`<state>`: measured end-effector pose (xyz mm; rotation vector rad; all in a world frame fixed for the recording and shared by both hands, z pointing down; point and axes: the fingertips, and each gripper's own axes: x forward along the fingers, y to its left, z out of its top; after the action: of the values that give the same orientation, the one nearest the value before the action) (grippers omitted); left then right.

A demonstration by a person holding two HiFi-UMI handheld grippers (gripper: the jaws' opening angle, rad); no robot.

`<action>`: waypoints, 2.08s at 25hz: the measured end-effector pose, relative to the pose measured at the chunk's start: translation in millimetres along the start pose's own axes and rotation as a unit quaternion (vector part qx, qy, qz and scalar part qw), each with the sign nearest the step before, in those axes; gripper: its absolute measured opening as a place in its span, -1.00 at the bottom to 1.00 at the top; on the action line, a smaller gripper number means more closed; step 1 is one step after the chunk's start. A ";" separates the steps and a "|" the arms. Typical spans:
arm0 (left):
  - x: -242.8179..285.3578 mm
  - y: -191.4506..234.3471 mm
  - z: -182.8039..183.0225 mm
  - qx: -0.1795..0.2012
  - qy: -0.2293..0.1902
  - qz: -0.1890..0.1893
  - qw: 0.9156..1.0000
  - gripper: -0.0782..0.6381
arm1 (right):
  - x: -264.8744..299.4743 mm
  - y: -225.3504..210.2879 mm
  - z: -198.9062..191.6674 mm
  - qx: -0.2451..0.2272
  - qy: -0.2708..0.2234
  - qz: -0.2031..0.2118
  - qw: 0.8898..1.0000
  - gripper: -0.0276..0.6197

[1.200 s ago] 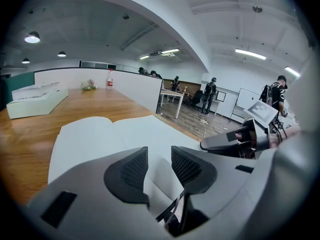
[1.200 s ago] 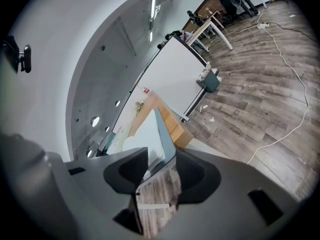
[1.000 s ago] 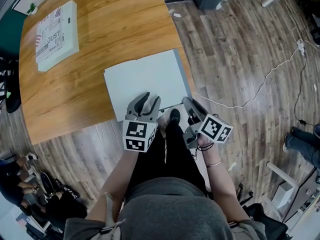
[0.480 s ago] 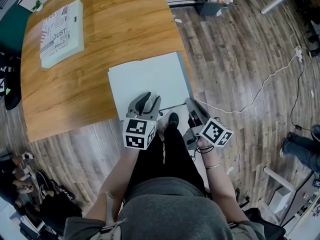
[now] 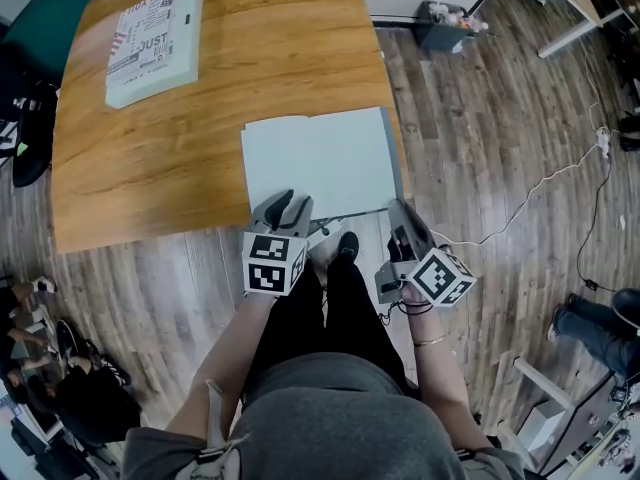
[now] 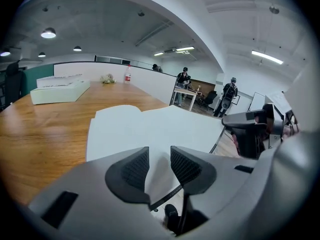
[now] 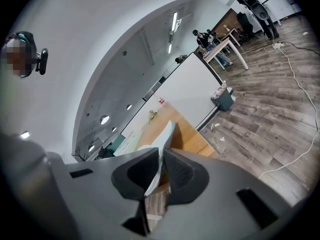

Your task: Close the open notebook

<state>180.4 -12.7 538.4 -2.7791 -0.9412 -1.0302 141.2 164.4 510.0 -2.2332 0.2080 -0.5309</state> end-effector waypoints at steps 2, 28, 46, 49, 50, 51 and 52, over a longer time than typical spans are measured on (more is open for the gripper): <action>-4.1 3.5 -4.3 -0.003 0.005 0.007 1.000 -0.38 | -0.9 6.1 2.4 -0.012 -0.004 0.010 1.000 -0.78; -21.3 19.2 -26.4 -0.075 0.005 -0.003 0.997 -0.40 | 6.6 109.0 -7.1 -0.183 0.020 0.128 0.975 -0.79; -33.9 31.4 -30.7 -0.105 0.000 0.001 0.995 -0.40 | 20.7 155.9 -45.0 -0.256 0.080 0.206 0.941 -0.79; -43.5 43.1 -33.7 -0.128 -0.006 0.015 0.992 -0.40 | 22.8 160.1 -50.7 -0.261 0.089 0.216 0.937 -0.79; -46.8 47.0 -34.7 -0.133 -0.008 0.020 0.991 -0.40 | 23.5 161.1 -52.3 -0.261 0.092 0.218 0.936 -0.79; -49.8 50.7 -35.5 -0.137 -0.009 0.024 0.990 -0.40 | 24.3 162.0 -54.2 -0.260 0.094 0.220 0.935 -0.79; -52.4 54.2 -36.1 -0.139 -0.010 0.028 0.990 -0.40 | 25.3 163.0 -56.3 -0.259 0.098 0.223 0.935 -0.79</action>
<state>157.9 -93.0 544.4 -3.0232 -0.7690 -1.2130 143.2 10.8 427.5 -2.5136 1.0372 -0.4823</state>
